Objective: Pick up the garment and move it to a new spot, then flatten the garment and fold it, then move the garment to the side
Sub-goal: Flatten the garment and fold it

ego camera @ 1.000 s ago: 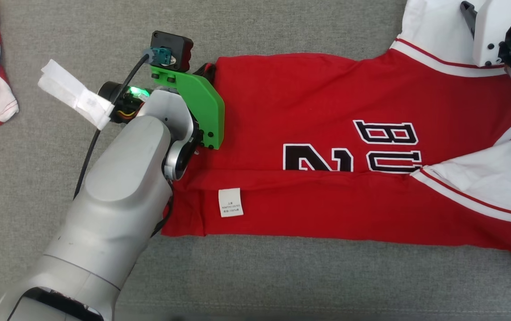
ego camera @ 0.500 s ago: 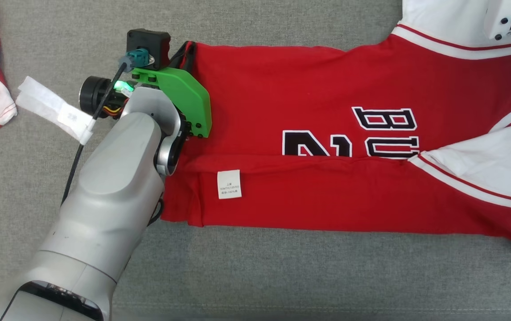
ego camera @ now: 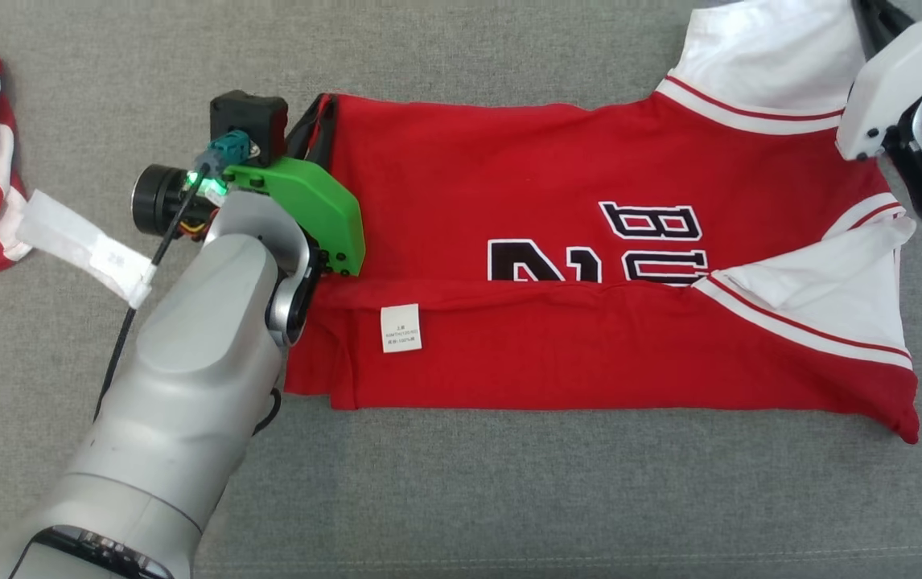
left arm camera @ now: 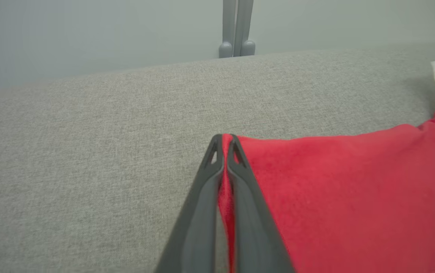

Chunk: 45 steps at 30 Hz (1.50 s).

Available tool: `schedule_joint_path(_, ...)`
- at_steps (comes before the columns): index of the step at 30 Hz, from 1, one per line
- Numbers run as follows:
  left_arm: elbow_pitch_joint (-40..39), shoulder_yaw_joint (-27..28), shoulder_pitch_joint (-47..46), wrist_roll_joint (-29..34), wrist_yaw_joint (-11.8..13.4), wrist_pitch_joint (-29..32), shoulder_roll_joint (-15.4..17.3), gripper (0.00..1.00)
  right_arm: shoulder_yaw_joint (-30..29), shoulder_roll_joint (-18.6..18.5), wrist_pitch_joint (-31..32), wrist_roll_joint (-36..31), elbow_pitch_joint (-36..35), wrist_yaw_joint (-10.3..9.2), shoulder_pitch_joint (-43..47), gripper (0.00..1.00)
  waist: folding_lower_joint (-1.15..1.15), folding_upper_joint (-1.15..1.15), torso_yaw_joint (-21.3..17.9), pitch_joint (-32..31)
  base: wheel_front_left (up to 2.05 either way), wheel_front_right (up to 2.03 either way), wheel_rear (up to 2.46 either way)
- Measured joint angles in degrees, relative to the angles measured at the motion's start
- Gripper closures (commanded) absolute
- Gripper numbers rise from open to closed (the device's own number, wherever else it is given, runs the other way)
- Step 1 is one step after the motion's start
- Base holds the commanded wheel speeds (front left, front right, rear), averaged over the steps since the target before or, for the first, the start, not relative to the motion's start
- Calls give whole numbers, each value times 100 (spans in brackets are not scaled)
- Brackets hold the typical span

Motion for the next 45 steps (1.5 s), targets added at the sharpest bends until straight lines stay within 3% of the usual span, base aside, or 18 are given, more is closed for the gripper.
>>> schedule_joint_path(12, 80, -232, 818, 193, -242, -586, 465, 100, 391, -355, 269, 857, -1546, 0, 1809, 100, 0, 0, -247, -531, 0, 0, 0)
schedule_joint_path(23, 316, -208, 1164, 178, -244, -755, 502, 100, -169, -510, 757, 955, -2806, 0, 3268, 100, 0, 0, -416, -795, 0, 0, 0)
schedule_joint_path(31, 226, -43, 1471, 137, -180, -802, 499, 100, -581, -247, 1053, 835, -3529, 0, 4165, 100, 0, 0, -514, -856, 0, 0, 0)
schedule_joint_path(32, 199, -22, 1534, 135, -165, -802, 499, 100, -594, -207, 1081, 805, -3577, 0, 4234, 95, 0, 0, -526, -863, 0, 0, 0)
schedule_joint_path(33, 148, 2, 1592, 133, -165, -803, 498, 100, -606, -179, 1105, 782, -3619, 0, 4301, 73, 0, 0, -538, -867, 0, 0, 0)
schedule_joint_path(34, 103, 27, 1634, 132, -157, -805, 497, 99, -619, -159, 1117, 768, -3641, 0, 4337, 67, 0, 0, -545, -871, 0, 0, 0)
schedule_joint_path(36, -136, 176, 1753, 136, -65, -810, 497, 51, -688, -126, 1157, 666, -3701, 0, 4422, 0, 0, 0, -555, -881, 0, 0, 0)
schedule_joint_path(37, -257, 237, 1811, 145, -37, -811, 501, 0, -723, -103, 1171, 628, -3719, 0, 4446, 0, 0, 0, -556, -885, 0, 0, 0)
schedule_joint_path(42, -1254, 1039, 2434, 220, 163, -813, 486, 0, -985, 3, 1227, 426, -3889, -1, 4544, 0, 0, 0, -539, -937, 0, 0, 0)
schedule_joint_path(45, -1942, 1662, 2921, 265, 96, -817, 407, 0, -1270, 112, 1416, 367, -3984, -1, 4564, 0, 0, 0, -519, -1003, 0, 0, 0)
